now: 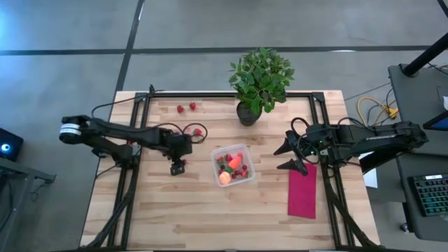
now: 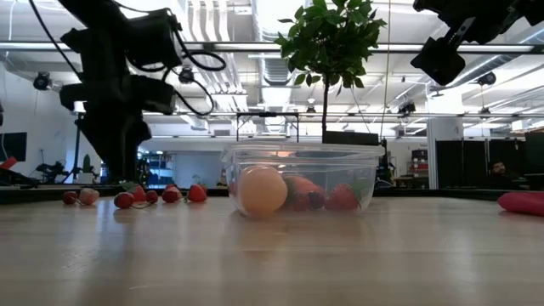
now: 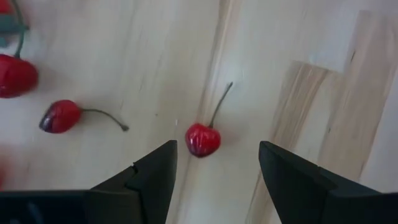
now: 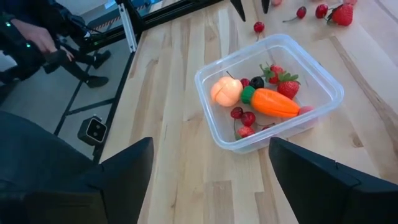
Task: Pick and placing Produce into tupperware
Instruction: Put the red cherry into the transparent bin
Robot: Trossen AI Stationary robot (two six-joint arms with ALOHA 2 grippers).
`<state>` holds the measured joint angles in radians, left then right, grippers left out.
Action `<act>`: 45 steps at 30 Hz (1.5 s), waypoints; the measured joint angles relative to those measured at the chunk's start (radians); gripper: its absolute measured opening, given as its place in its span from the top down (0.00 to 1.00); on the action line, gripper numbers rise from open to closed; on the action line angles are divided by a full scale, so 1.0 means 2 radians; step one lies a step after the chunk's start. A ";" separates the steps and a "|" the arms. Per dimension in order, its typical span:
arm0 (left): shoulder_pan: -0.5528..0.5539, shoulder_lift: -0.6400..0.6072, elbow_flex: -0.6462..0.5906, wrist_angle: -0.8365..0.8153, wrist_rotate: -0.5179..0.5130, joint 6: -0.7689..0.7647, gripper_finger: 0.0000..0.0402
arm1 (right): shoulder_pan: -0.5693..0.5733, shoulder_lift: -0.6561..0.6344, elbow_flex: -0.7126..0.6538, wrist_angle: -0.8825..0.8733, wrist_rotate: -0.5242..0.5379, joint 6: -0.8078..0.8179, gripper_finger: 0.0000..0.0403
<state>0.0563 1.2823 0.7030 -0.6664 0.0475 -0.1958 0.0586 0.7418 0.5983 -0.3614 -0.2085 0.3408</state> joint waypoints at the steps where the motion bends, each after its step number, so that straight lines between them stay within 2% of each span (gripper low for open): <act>1: 0.000 0.005 0.003 0.002 0.000 -0.003 0.47 | 0.000 0.000 0.000 0.000 0.000 0.000 0.23; 10: -0.003 0.030 0.008 0.032 -0.023 0.038 0.47 | 0.000 0.000 0.000 0.000 0.000 0.000 0.23; 21: -0.004 0.037 0.023 0.072 -0.029 -0.007 0.47 | 0.000 0.000 0.000 0.000 0.000 0.000 0.25; 31: -0.004 0.028 0.022 0.070 -0.027 0.001 0.47 | 0.000 0.000 0.000 0.000 0.000 0.000 0.23; 40: -0.004 0.027 0.022 0.062 -0.029 0.077 0.47 | 0.000 0.000 0.000 0.000 0.000 0.000 0.23; 45: -0.004 0.027 0.010 0.019 -0.029 0.104 0.47 | 0.000 0.000 0.000 0.000 0.000 0.000 0.22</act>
<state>0.0475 1.3365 0.7234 -0.6284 -0.0106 0.0125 0.0586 0.7420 0.5983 -0.3617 -0.2082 0.3408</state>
